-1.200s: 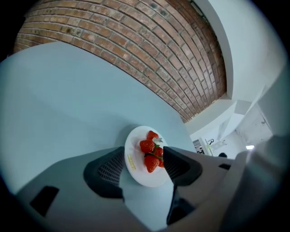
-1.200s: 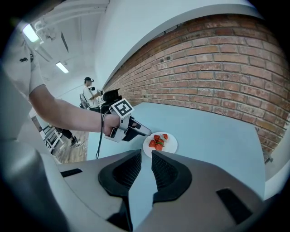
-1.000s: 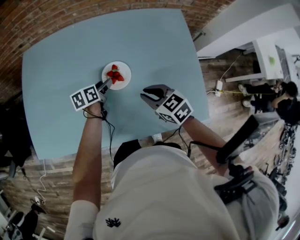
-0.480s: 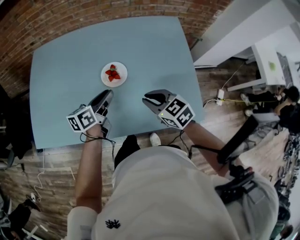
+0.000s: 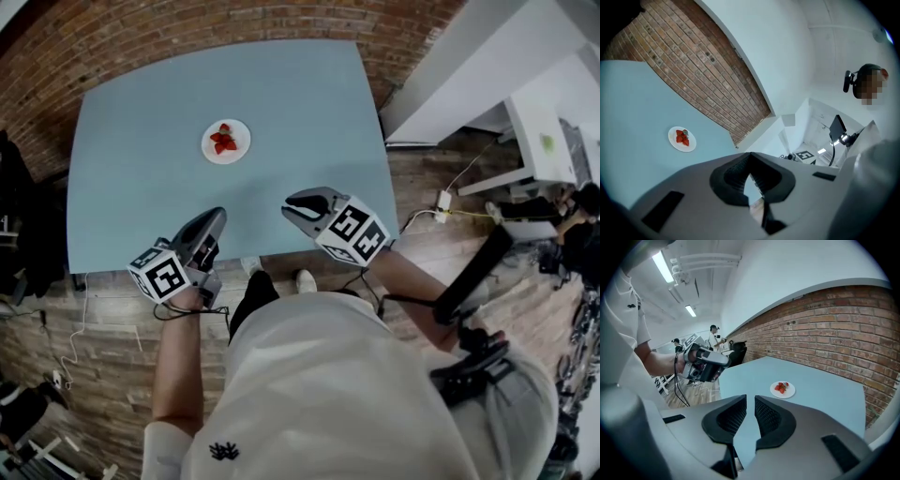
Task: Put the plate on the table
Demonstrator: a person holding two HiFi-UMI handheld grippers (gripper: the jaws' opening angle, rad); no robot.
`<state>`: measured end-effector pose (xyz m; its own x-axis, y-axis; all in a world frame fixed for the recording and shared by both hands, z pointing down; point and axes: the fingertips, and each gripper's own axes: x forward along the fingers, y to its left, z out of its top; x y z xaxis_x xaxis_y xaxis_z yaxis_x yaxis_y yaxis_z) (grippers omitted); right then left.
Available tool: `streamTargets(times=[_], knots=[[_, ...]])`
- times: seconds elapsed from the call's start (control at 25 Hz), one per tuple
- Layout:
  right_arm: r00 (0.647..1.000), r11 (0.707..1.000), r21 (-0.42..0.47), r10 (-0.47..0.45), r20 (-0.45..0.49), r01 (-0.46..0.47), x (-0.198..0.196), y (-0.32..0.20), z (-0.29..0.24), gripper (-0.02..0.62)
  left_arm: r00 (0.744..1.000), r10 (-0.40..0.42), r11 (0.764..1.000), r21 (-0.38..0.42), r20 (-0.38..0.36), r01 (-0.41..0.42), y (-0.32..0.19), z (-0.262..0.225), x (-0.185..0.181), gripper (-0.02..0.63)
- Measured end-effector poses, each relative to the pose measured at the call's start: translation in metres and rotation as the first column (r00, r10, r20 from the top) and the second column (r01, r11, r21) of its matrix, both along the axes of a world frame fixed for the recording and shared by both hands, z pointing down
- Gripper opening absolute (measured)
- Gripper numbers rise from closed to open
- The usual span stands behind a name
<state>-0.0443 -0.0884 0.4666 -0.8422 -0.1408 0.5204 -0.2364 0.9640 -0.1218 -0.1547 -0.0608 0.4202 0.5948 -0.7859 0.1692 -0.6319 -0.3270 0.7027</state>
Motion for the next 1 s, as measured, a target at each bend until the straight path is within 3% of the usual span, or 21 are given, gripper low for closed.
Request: streamTargets(times=[0.4,0.8,1.0], knots=[[0.996,0.997,0.035,-0.077,0.039,0.076,0.023,0.036,-0.023,0.058,0.994,0.043,0.998,0.036,0.096,-0.047,0.053,-0.022,0.054,0.002],[0.992,0.993,0.051,-0.112,0.05,0.109,0.05,0.056,-0.03,0.058,0.99,0.056,0.997,0.041,0.13,-0.062,0.075,-0.027,0.098,0.002],[0.992,0.992,0.045,-0.12,0.047,0.118,0.053,0.062,-0.028,0.058,0.988,0.062,0.997,0.025,0.144,-0.067,0.08,-0.022,0.103,0.002]])
